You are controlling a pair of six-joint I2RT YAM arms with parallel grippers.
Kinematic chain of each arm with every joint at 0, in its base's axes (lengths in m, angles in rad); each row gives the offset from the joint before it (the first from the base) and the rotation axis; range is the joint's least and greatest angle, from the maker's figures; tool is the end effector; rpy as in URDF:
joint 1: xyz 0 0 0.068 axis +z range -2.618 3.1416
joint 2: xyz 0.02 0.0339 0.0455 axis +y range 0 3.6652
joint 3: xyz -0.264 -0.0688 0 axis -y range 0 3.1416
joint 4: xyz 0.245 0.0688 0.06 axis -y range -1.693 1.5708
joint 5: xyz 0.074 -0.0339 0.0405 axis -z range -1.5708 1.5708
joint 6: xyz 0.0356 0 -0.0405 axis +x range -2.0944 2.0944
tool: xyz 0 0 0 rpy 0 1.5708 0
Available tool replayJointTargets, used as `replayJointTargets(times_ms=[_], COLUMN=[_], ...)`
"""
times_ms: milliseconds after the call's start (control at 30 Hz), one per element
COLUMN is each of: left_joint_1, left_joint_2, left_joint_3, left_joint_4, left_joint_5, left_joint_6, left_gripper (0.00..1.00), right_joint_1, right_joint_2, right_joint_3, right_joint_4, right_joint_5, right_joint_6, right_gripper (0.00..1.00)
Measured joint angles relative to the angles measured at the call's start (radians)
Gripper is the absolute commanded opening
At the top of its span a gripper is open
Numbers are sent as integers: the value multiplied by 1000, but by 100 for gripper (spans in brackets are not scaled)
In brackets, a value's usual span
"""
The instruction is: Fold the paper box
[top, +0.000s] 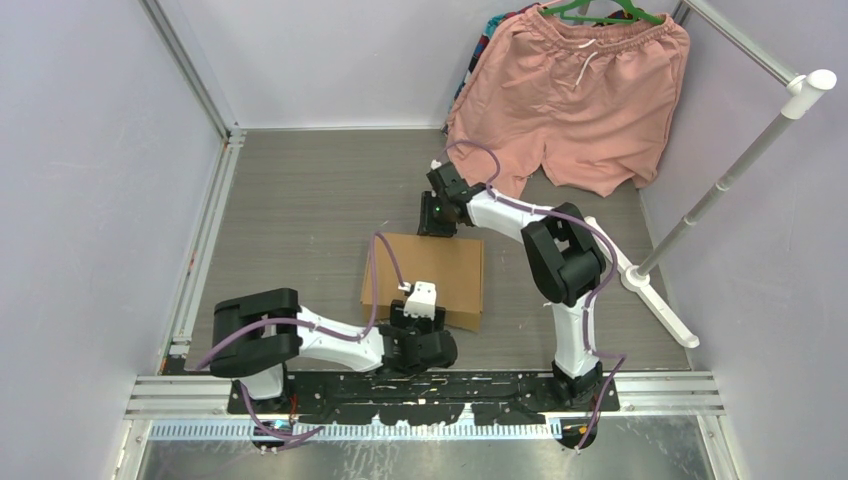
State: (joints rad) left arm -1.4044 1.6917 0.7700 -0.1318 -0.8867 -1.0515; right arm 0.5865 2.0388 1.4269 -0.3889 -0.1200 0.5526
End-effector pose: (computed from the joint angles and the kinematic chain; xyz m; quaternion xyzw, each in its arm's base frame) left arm 0.0761 -0.2868 0.1328 0.0453 0.8790 -0.0782 0.4682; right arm 0.3584 0.2433 0.1654 -0.0331 0.9575 0.1998 0.2053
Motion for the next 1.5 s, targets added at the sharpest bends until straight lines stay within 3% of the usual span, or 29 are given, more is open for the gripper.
replayJointTargets(times_ms=[133,367,700,1067,1333,1500], left_joint_1=[2,31,30,24,121,148], left_joint_2=[4,25,-7,-76,-91,-52], left_joint_3=[-17,91,108,40,32,57], left_joint_4=[55,-95,-165,-113,-76,-54], left_joint_5=[-14,105,230,282,360,336], left_joint_6=[37,16,12,38,129,180], left_gripper=[63,67,67,66,64,65], right_joint_1=[-2,-6,-27,-28,-51,-65], right_joint_2=[-12,-12,-7,8,6,5], right_joint_3=[6,23,13,3,-8,-14], right_joint_4=[5,-28,-91,-104,-49,-10], right_joint_5=[0,1,-32,-83,-67,-41], right_joint_6=[-10,-33,-40,-40,-37,-27], right_gripper=[39,40,42,41,41,41])
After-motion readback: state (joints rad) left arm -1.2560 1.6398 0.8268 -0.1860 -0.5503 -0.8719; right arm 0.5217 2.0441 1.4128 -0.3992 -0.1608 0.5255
